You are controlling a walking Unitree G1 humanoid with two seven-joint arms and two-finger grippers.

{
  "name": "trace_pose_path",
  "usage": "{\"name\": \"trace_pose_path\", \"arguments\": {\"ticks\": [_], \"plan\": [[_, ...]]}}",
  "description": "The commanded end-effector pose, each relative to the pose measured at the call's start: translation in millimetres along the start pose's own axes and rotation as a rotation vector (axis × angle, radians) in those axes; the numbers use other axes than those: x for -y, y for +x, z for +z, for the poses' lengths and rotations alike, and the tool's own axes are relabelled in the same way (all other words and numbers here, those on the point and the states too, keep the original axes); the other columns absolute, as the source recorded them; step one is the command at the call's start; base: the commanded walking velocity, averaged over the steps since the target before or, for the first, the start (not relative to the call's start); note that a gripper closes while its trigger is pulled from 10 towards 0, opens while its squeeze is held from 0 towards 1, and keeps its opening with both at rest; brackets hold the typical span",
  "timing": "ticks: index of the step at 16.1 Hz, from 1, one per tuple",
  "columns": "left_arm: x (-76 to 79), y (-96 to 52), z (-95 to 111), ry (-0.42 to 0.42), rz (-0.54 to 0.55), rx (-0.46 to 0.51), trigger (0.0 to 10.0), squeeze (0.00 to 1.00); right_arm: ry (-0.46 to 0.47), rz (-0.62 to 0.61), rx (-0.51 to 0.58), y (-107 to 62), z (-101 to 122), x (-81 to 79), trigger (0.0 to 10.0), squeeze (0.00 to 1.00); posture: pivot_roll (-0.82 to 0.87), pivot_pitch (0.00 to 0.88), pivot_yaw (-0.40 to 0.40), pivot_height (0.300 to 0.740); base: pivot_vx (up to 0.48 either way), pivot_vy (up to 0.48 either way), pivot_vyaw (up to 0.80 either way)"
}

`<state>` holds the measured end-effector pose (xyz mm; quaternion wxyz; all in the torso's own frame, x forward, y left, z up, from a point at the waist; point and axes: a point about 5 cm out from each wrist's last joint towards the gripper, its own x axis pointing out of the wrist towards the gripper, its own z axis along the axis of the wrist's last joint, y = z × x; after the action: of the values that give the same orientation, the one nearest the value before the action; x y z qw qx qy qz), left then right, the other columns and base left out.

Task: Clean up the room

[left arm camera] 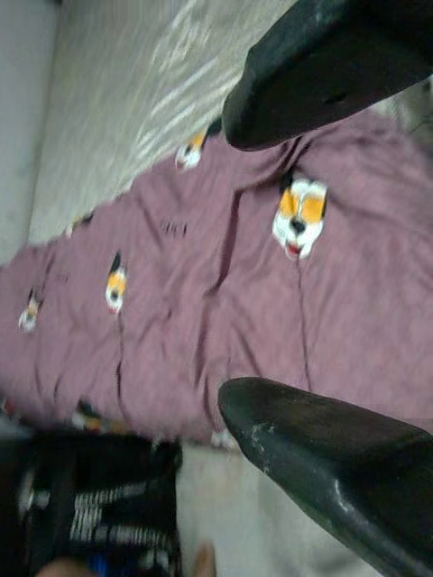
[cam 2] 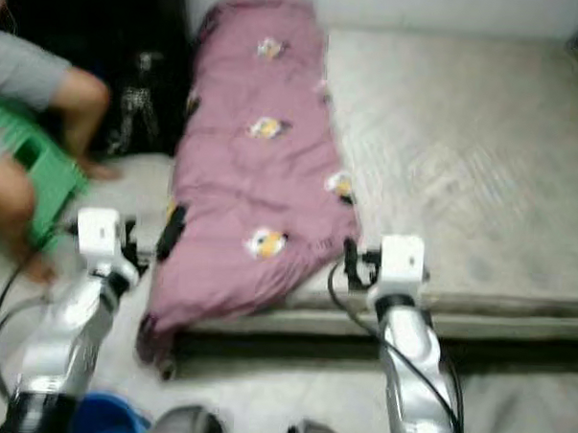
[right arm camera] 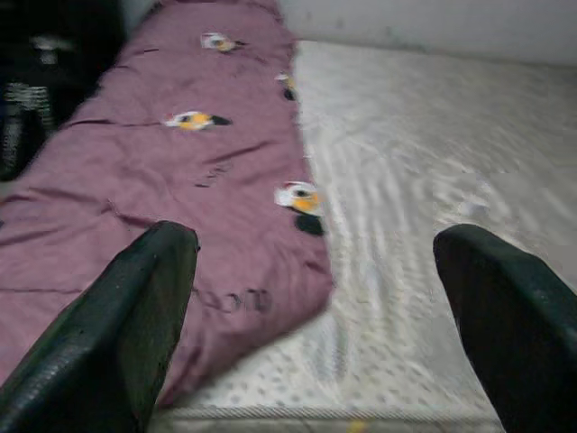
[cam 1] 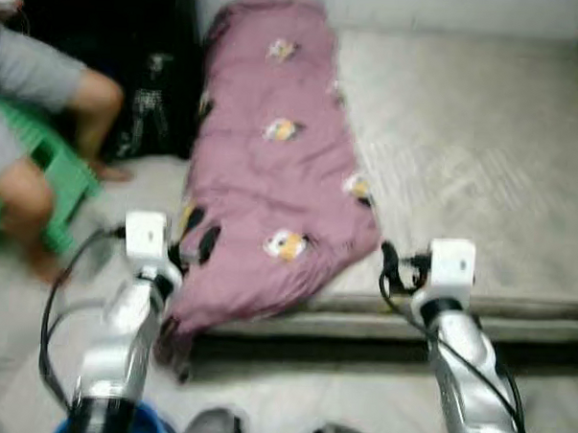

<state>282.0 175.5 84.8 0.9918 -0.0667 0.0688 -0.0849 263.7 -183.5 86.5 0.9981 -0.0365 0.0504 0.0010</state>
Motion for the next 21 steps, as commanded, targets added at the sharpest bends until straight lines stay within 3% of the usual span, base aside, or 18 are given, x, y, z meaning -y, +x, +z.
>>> {"name": "trace_pose_path", "arguments": {"ticks": [1,5,21], "plan": [[-3.0,-1.4,3.4,0.009,-0.007,0.012,10.0,0.00,0.001,-0.006,0.004,0.1,1.4,-0.6,10.0,0.00,-0.08,0.077,-0.010,0.740,0.000,0.000,0.00],[-1.8,-1.6,5.0,0.001,-0.034,0.023,10.0,0.00,0.006,-0.007,0.004,-0.2,1.1,-1.0,10.0,0.00,-0.08,0.080,-0.006,0.740,0.000,0.000,0.00],[-1.5,-1.7,2.6,0.006,-0.035,0.008,10.0,0.00,0.006,-0.003,0.001,0.0,0.5,-1.0,10.0,0.00,-0.08,0.083,-0.008,0.740,0.274,0.000,0.00]]}}
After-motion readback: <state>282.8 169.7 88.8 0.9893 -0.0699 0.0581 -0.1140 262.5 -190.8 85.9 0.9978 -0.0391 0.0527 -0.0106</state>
